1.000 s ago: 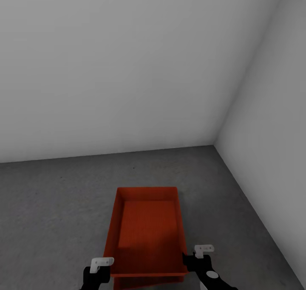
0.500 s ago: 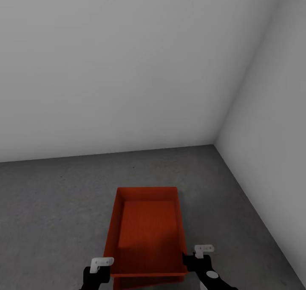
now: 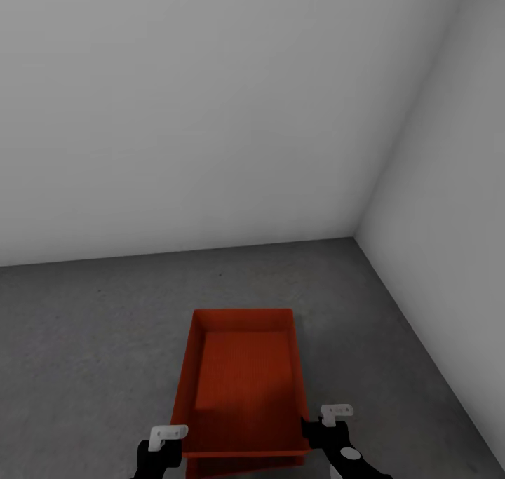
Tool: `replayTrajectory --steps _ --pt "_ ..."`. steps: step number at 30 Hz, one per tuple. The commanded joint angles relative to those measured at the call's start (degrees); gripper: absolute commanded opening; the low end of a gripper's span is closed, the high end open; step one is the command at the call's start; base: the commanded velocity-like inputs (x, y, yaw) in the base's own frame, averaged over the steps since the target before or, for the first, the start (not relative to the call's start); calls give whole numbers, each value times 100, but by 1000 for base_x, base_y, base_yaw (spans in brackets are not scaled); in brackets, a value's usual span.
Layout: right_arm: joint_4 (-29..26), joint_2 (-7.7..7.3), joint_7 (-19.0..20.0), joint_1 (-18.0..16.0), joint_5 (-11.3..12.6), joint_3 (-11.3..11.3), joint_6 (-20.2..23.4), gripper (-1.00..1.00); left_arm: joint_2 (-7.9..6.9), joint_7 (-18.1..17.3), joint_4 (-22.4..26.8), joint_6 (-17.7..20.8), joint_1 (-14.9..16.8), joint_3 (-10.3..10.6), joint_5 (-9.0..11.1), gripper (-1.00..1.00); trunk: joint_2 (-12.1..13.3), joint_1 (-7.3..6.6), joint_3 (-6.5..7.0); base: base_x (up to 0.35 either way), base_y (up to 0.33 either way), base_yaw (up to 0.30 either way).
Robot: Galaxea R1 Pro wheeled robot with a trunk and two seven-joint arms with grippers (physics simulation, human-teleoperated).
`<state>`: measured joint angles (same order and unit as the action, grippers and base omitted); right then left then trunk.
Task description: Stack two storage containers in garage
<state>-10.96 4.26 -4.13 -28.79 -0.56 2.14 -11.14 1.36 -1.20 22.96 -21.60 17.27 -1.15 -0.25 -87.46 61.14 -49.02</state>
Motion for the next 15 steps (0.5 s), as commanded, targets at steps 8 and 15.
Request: replayTrajectory --steps 8,15 --pt "6 -83 -61 -4 4 -39 -20 -100 -4 49 7 -12 4 -105 60 -100 -43 22 -22 0 0 0" --pt "6 -83 -61 -4 4 -39 -20 -100 -4 49 7 -11 4 -105 60 -100 -324 176 -147 0 0 0"
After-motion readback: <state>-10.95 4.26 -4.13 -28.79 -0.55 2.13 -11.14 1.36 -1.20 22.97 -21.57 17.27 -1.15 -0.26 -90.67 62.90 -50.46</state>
